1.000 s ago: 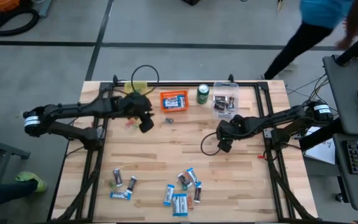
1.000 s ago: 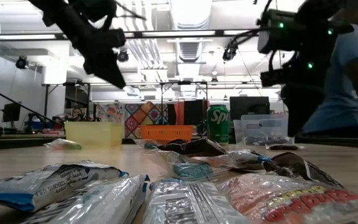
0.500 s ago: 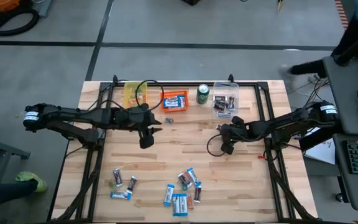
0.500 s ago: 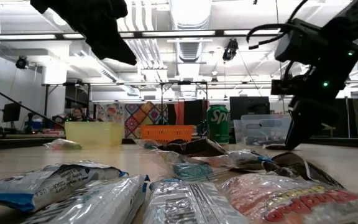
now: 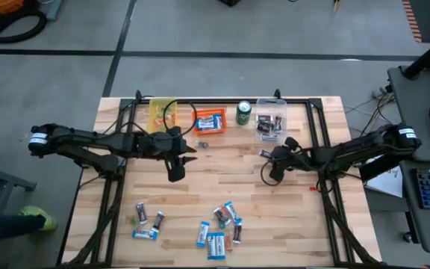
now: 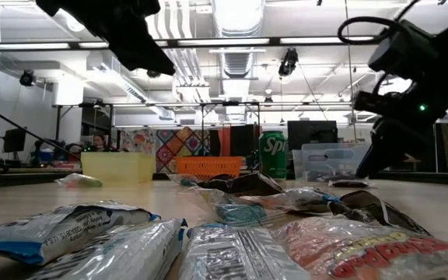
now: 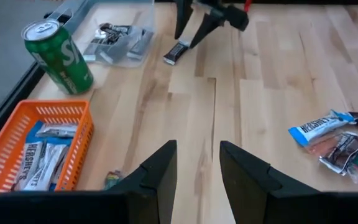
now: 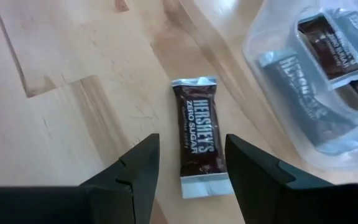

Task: Organize candy in baskets
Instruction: Put the brown chocolate into the transparent bin

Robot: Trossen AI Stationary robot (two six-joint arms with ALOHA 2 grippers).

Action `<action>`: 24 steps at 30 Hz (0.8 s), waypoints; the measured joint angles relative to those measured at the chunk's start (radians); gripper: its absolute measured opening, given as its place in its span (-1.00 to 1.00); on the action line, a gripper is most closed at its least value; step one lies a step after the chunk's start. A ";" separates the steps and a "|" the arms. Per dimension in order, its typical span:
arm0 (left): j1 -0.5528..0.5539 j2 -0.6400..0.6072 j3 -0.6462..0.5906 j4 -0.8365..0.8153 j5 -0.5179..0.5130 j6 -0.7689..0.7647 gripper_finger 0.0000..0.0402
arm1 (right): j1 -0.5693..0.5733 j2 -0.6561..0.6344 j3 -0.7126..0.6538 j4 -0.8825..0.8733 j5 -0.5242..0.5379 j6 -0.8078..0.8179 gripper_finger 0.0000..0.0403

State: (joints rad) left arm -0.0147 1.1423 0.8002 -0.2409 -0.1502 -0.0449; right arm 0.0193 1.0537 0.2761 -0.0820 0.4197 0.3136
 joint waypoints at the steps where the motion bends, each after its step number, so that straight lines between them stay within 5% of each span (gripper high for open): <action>1: 0.000 0.000 -0.004 0.012 0.000 0.001 -0.48 | 0.000 0.001 -0.018 0.037 0.000 -0.001 -0.15; 9: 0.000 0.000 -0.020 0.033 0.000 0.001 -0.48 | 0.000 0.042 -0.095 0.206 0.097 0.009 -0.15; 24: 0.000 0.000 -0.024 0.042 0.001 -0.001 -0.48 | -0.001 0.193 -0.102 0.315 0.040 0.047 -0.23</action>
State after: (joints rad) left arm -0.0147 1.1427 0.7761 -0.1989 -0.1490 -0.0456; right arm 0.0179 1.2470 0.1745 0.2331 0.4599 0.3605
